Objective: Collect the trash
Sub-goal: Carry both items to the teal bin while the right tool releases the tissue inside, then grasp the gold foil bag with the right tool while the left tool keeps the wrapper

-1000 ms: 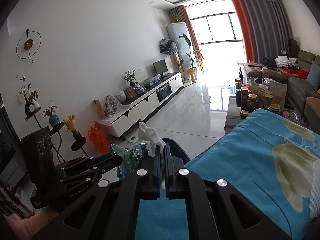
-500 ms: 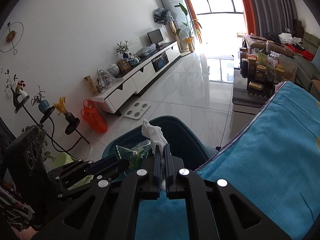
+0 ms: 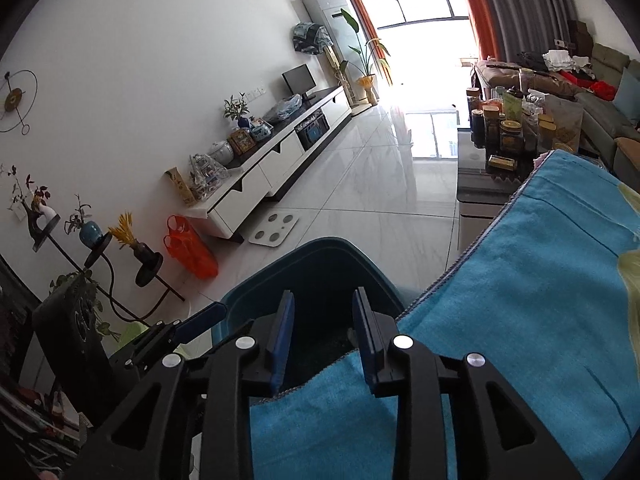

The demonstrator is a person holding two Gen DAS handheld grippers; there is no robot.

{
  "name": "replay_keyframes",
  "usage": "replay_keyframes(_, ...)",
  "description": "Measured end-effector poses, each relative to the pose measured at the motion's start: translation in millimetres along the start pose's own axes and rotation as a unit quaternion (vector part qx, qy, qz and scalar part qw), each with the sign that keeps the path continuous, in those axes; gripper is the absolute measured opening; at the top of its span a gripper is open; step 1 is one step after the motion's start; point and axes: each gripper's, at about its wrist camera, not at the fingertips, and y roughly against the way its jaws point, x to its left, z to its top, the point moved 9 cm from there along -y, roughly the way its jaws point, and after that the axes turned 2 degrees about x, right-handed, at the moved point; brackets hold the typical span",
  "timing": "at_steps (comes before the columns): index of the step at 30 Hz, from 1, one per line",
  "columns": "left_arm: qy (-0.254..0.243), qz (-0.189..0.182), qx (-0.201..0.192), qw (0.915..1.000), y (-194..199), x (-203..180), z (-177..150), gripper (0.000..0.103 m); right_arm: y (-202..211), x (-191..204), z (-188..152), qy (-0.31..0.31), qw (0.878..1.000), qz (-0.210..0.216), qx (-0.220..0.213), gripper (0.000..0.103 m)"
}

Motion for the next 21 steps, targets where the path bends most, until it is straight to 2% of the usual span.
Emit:
replay_keyframes(2, -0.004, -0.019, -0.017, 0.9997, 16, -10, 4, 0.065, 20, 1, 2, 0.005, 1.0, 0.004, -0.016, 0.03)
replay_keyframes(4, -0.009, -0.04, -0.029, 0.9987, 31, -23, 6, 0.067, 42, 3, 3, 0.014, 0.999, 0.002, -0.035, 0.038)
replay_keyframes(8, -0.041, -0.103, -0.05, 0.9925, 62, -69, 6, 0.072, 88, -2, 4, 0.036, 0.997, -0.01, -0.071, 0.039)
replay_keyframes(13, -0.1, -0.188, -0.054, 0.9755, 92, -142, -8, 0.075, 148, -22, -4, 0.042, 0.993, -0.033, -0.11, 0.041)
replay_keyframes(16, -0.124, -0.234, -0.039, 0.9635, 97, -181, -22, 0.075, 181, -48, -16, 0.031, 0.99, -0.061, -0.126, 0.041)
replay_keyframes(21, -0.165, -0.285, -0.008, 0.9441, 98, -240, -53, 0.075, 233, -99, -48, -0.008, 0.982, -0.113, -0.148, 0.041)
